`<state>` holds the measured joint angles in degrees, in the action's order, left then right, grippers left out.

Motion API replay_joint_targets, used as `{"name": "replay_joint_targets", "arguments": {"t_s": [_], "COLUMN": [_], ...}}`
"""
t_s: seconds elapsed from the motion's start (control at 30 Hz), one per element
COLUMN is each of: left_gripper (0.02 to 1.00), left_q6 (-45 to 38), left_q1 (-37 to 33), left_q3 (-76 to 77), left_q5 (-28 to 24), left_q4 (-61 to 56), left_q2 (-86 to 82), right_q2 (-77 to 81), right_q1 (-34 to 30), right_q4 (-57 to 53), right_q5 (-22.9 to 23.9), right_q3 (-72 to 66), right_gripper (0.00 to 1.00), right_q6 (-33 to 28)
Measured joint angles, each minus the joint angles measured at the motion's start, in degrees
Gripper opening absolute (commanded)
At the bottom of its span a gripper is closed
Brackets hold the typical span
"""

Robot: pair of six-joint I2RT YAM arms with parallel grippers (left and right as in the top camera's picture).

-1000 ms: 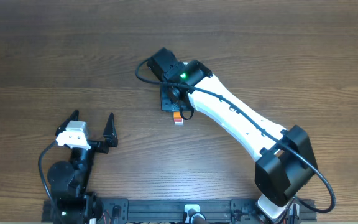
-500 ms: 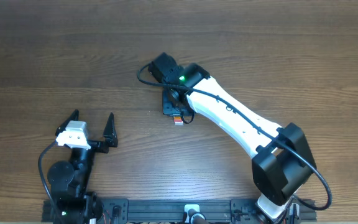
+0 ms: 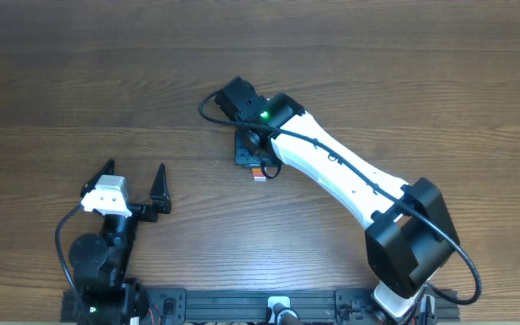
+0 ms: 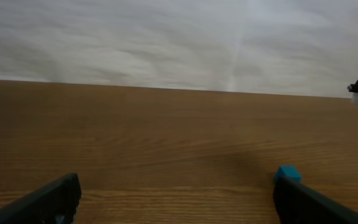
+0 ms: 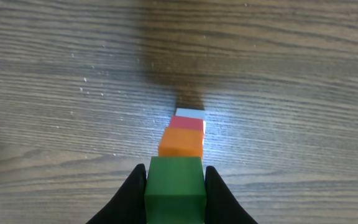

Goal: Stack Cubes

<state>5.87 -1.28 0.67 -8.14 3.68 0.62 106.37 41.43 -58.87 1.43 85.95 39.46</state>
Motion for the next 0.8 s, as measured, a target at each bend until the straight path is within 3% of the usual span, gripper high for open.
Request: {"name": "replay_joint_targets", "arguments": {"t_s": [0.4,0.5,0.6,0.8], "left_gripper": [1.000,1.000,1.000,0.998], "left_q6": [0.00,0.00,0.00,0.00], "left_q1": [0.00,0.00,0.00,0.00], "left_q3": [0.00,0.00,0.00,0.00], "left_q5": [0.00,0.00,0.00,0.00], "left_q4": [-0.02,0.00,-0.02,0.00], "left_q2": [0.00,0.00,0.00,0.00], "right_q2": [1.38,1.38,1.38,1.55], "right_q1": [0.00,0.00,0.00,0.00], "right_q4": [0.61,0.61,0.61,0.61], "right_q5": [0.02,0.02,0.00,0.00], "right_q3": [0.00,0.00,0.00,0.00], "right_gripper": [0.012,0.084,0.257,0.318], "right_q6": [0.20,0.42,0.42,0.55]}}
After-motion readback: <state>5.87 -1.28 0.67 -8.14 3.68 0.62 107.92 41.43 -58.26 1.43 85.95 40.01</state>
